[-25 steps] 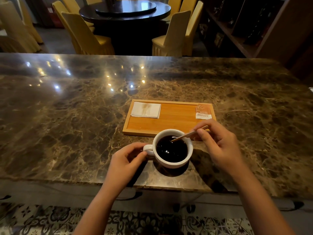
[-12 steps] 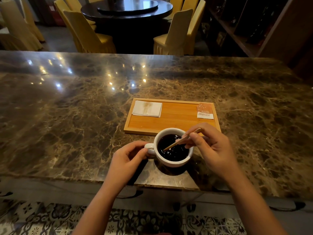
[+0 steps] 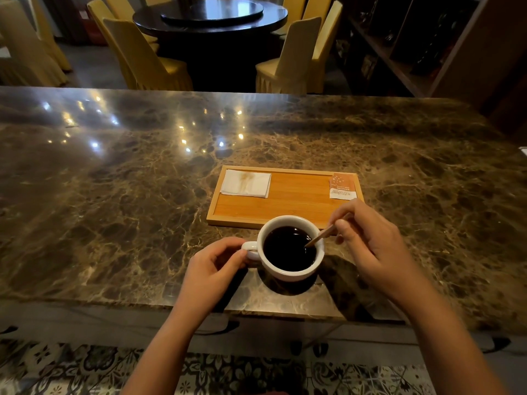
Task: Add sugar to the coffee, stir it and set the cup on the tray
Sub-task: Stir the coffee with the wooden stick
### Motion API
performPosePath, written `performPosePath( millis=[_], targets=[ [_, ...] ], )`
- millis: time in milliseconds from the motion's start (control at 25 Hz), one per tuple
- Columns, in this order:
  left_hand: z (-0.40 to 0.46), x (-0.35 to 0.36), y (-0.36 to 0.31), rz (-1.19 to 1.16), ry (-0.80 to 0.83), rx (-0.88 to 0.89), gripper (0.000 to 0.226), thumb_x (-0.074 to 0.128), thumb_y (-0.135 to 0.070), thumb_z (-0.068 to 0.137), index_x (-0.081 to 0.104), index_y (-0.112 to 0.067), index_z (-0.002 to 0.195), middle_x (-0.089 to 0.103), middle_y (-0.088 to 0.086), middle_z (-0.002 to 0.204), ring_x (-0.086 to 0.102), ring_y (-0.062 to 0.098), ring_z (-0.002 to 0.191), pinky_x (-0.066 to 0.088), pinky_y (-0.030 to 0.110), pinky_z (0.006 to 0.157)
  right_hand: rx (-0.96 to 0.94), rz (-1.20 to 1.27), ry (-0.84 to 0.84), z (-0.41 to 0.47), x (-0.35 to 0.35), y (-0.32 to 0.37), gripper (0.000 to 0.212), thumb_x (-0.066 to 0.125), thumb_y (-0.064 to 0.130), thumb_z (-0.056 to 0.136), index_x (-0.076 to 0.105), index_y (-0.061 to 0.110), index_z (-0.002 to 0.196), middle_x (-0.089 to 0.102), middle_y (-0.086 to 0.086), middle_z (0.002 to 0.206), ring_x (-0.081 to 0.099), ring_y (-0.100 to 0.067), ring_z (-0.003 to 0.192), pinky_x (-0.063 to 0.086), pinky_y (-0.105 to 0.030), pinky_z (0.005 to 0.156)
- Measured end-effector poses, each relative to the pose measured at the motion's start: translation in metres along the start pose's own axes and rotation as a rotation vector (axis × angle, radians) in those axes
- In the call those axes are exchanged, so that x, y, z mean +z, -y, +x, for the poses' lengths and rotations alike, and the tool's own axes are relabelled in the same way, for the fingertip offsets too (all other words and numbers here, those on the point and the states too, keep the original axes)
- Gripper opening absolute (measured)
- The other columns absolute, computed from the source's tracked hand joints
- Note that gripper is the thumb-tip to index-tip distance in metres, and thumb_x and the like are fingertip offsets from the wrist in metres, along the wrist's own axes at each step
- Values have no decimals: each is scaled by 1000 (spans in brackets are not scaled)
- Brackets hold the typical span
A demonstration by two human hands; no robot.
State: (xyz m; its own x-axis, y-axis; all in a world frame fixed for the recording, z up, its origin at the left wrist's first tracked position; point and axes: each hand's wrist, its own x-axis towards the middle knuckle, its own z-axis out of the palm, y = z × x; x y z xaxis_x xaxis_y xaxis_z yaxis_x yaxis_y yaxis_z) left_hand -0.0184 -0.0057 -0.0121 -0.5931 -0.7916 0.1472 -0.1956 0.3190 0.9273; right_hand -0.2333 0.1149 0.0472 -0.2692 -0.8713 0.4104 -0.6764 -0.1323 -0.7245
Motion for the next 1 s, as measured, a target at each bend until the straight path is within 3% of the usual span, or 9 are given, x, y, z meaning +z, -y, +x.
performPosePath(
  millis=[160, 320, 480, 720, 920, 1000],
  targets=[
    [-1, 0, 1, 0, -6, -16, 20, 58, -17, 85, 68, -30, 98, 73, -7, 93, 67, 8, 88, 56, 26, 77, 41, 154, 46, -3, 0, 1, 13, 46, 19, 90, 57, 13, 86, 65, 4, 75, 64, -10, 72, 53, -24, 60],
    [0, 0, 1, 7, -1, -14, 21, 58, -18, 85, 68, -31, 98, 73, -10, 93, 67, 7, 88, 55, 26, 77, 85, 421, -24, -5, 21, 1, 13, 49, 15, 90, 60, 8, 89, 66, -3, 84, 69, -14, 77, 59, -31, 59],
    [0, 0, 0, 15, 0, -18, 22, 58, -16, 86, 67, -33, 97, 72, -13, 95, 67, 5, 87, 55, 24, 76, 36, 292, -132, -1, 32, 0, 16, 51, 21, 92, 61, 9, 90, 66, -8, 87, 69, -17, 81, 59, -34, 62],
    [0, 0, 0, 11, -2, -19, 22, 58, -14, 86, 68, -29, 99, 72, -7, 95, 67, 6, 89, 54, 26, 78, -40, -30, -96, -2, 10, 1, 22, 37, 24, 89, 54, 11, 86, 59, -1, 76, 55, -11, 69, 44, -19, 59],
    [0, -1, -1, 18, 7, -6, 24, 58, -14, 86, 66, -34, 97, 72, -10, 93, 66, 3, 87, 54, 17, 75, 7, 69, 7, -7, 5, 7, 13, 43, 17, 90, 55, 15, 86, 62, 5, 73, 61, -12, 71, 46, -16, 58],
    [0, -1, -2, 17, 6, 3, 25, 58, -13, 85, 66, -34, 96, 71, -10, 92, 66, 2, 86, 52, 13, 74, 28, 215, 26, -7, 13, 9, 13, 45, 17, 90, 58, 13, 88, 64, 5, 79, 66, -11, 74, 54, -21, 59]
  ],
)
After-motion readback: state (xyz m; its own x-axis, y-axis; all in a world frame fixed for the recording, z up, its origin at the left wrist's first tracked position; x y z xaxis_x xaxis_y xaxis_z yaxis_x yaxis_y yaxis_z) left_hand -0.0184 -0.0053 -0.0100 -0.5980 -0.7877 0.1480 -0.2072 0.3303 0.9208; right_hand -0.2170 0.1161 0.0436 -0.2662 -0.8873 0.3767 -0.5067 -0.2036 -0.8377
